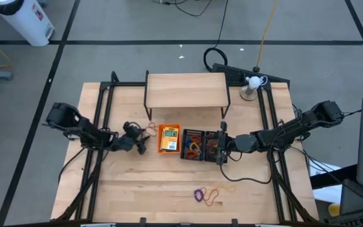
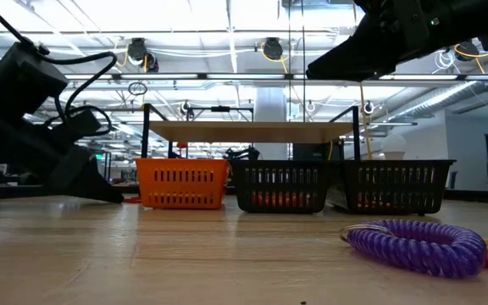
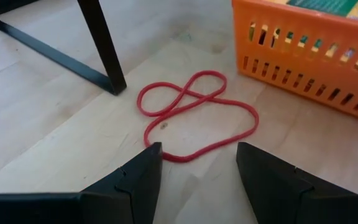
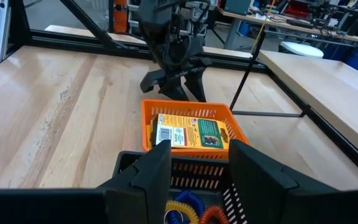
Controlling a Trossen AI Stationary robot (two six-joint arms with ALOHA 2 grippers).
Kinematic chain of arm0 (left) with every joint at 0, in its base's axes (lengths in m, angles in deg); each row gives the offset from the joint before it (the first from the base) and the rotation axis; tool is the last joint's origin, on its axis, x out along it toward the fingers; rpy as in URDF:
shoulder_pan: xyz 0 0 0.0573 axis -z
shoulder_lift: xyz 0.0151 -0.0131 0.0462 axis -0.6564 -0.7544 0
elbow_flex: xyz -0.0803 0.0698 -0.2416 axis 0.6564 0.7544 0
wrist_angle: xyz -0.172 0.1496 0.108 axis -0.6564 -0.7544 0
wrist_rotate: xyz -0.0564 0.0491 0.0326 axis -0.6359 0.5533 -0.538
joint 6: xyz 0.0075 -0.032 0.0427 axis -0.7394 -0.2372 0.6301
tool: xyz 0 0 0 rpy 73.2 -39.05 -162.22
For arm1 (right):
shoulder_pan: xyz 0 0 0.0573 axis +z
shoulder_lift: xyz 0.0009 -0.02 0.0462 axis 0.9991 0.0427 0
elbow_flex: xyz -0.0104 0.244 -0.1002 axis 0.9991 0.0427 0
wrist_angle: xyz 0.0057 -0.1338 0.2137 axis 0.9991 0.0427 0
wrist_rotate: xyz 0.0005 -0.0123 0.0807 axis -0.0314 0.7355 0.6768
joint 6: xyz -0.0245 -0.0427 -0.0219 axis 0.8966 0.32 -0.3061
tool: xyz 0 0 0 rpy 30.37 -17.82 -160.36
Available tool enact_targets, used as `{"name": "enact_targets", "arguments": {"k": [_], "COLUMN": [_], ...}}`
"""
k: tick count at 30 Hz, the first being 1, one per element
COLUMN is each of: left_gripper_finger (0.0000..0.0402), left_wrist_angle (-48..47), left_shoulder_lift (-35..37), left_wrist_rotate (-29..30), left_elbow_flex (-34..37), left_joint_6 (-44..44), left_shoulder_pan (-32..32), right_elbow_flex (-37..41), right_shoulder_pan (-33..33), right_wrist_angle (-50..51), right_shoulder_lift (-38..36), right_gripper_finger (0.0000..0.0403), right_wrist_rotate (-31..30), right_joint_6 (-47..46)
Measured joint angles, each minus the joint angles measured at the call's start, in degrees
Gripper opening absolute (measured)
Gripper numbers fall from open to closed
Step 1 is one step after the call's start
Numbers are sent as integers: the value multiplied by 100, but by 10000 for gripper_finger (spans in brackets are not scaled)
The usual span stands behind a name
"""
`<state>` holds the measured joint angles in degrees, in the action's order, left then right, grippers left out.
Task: Pick & Place Office Desk Supplies
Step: Put the red rubber band into the right black bin
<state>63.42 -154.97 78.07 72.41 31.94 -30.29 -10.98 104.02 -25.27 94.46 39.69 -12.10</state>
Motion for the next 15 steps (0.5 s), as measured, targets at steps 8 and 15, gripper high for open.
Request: {"name": "enact_targets", "arguments": {"k": [8, 15], "left_gripper_finger": [212, 211], "left_wrist_angle": [364, 418], "left_shoulder_lift": [-592, -949], "left_wrist_rotate": [-283, -557], "left_elbow_flex": [-137, -446], "left_joint_6": [182, 431], "left_shoulder_pan": [-285, -480], "right_elbow_flex": [0, 0], "right_shoulder_pan": [0, 0], "right_wrist_angle": [0, 0], "right_shoulder_lift": [0, 0], "right_gripper_finger": [150, 150], "right_wrist_rotate": [2, 4], "right_joint_6": [0, 0]}}
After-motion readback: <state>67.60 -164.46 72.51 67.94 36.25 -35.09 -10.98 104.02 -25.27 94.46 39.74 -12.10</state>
